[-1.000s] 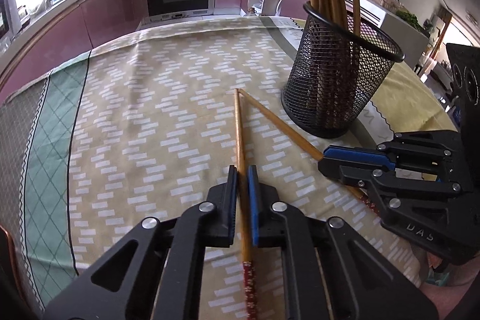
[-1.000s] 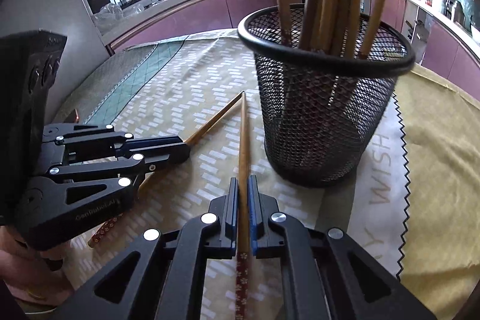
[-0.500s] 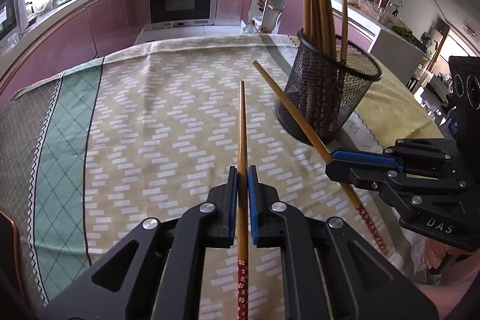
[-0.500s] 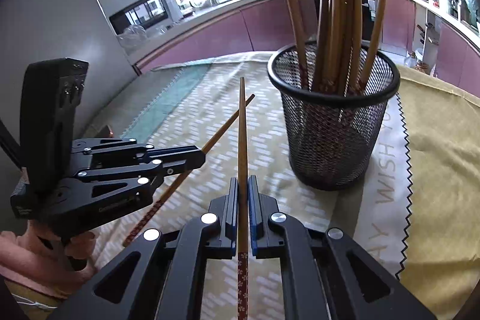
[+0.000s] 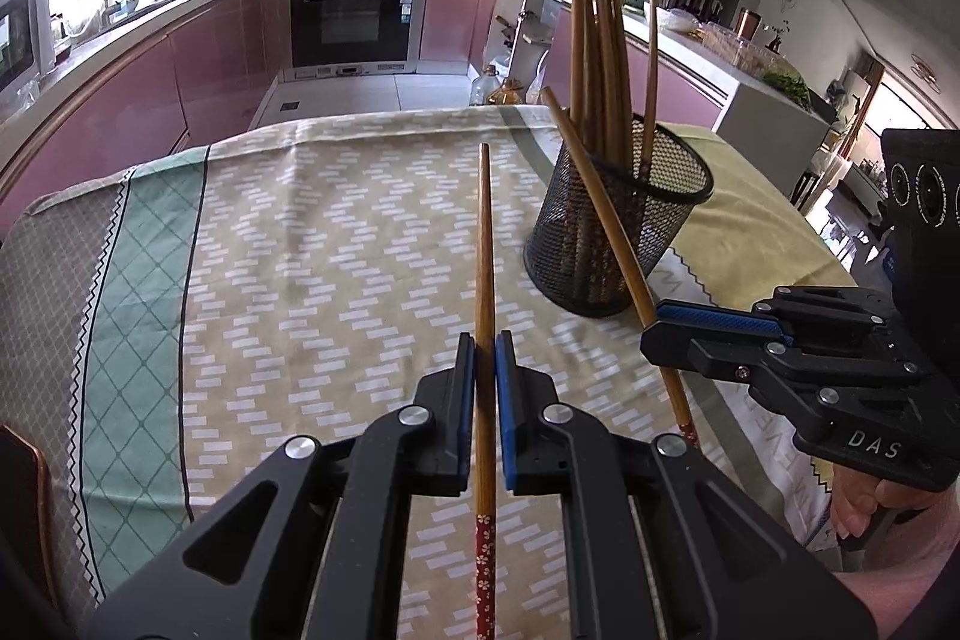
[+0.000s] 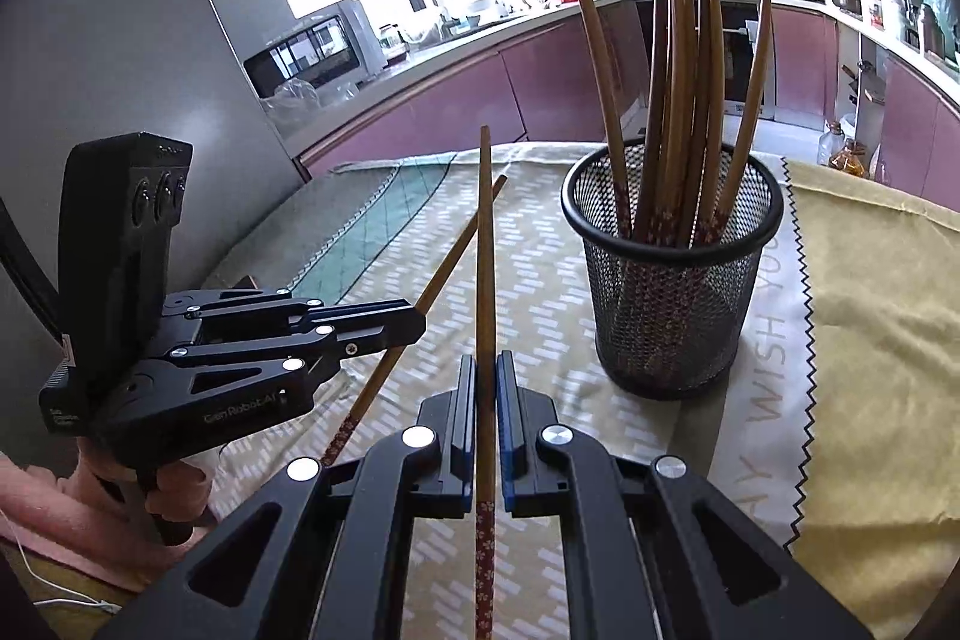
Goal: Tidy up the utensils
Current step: 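Lift the chopstick upright with the right gripper over the mesh cup while the left gripper lifts its own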
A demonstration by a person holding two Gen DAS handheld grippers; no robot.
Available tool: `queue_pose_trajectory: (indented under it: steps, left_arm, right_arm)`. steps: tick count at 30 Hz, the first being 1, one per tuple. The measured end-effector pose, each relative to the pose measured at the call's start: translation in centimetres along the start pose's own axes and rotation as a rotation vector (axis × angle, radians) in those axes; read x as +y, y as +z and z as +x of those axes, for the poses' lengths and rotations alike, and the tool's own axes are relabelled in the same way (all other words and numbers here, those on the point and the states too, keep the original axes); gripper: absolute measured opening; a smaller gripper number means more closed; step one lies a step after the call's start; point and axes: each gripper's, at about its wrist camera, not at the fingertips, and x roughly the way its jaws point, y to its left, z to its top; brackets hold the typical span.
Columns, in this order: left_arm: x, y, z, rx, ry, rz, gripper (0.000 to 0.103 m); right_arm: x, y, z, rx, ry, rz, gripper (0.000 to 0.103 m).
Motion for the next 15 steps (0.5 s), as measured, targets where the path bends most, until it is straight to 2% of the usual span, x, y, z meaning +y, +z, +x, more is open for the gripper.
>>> queue_pose_trajectory:
  steps: [15]
  left_arm:
    - [-0.3, 0.7, -1.8, -0.040, -0.050, 0.000, 0.008]
  right_arm:
    - [-0.5, 0.5, -1.7, -0.049, 0.014, 0.010, 0.006]
